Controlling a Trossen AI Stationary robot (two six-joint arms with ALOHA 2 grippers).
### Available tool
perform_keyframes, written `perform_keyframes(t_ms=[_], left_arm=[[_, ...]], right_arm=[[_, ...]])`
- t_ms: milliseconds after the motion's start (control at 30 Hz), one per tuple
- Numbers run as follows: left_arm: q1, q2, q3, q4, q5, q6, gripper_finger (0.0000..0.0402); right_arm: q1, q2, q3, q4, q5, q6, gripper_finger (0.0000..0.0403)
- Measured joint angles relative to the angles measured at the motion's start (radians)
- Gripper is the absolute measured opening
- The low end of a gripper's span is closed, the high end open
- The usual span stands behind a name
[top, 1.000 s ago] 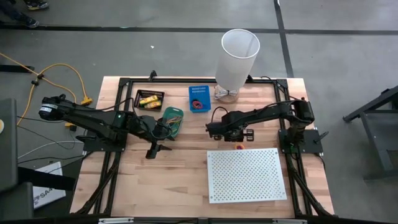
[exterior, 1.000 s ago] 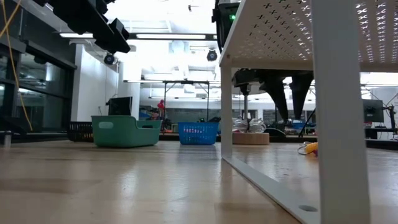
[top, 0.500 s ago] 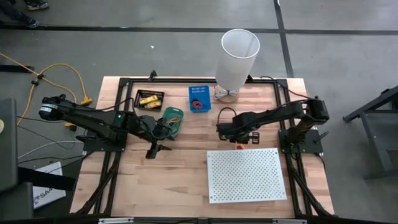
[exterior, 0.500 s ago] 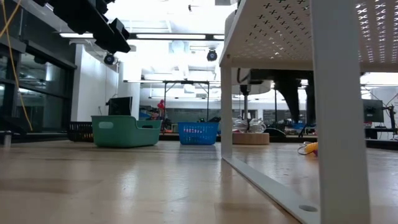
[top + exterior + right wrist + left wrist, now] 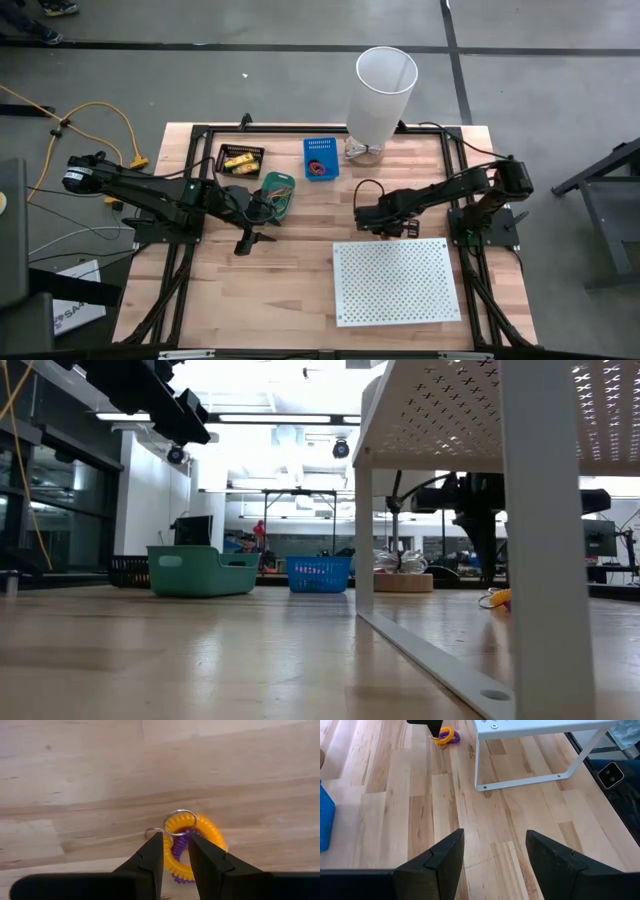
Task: Pick & Place Office Desk Supplies
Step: Put the purple spring keychain into the blue bin
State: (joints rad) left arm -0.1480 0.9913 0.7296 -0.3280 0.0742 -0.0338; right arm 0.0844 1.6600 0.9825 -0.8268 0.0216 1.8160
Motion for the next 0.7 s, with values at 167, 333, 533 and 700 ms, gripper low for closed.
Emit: perform_keyframes(t_ms=[167,333,533,700], left_arm=[[0.0,0.0,0.0,0.0,0.0,0.0,0.0207],[0.0,0.0,0.0,0.0,0.0,0.0,0.0207],[0.0,0.0,0.0,0.0,0.0,0.0,0.0207],[0.0,0.0,0.0,0.0,0.0,0.0,0.0207]], right_arm=[[-0.016,0.0,0.0,0.016,0.001,-0.005,0.008],[-0.021,0.0,0.0,0.019,0.003,-0.006,0.008],[-0.022,0.0,0.0,0.016,0.016,-0.006,0.008],[-0.022,0.0,0.0,0.016,0.023,-0.006,0.008]])
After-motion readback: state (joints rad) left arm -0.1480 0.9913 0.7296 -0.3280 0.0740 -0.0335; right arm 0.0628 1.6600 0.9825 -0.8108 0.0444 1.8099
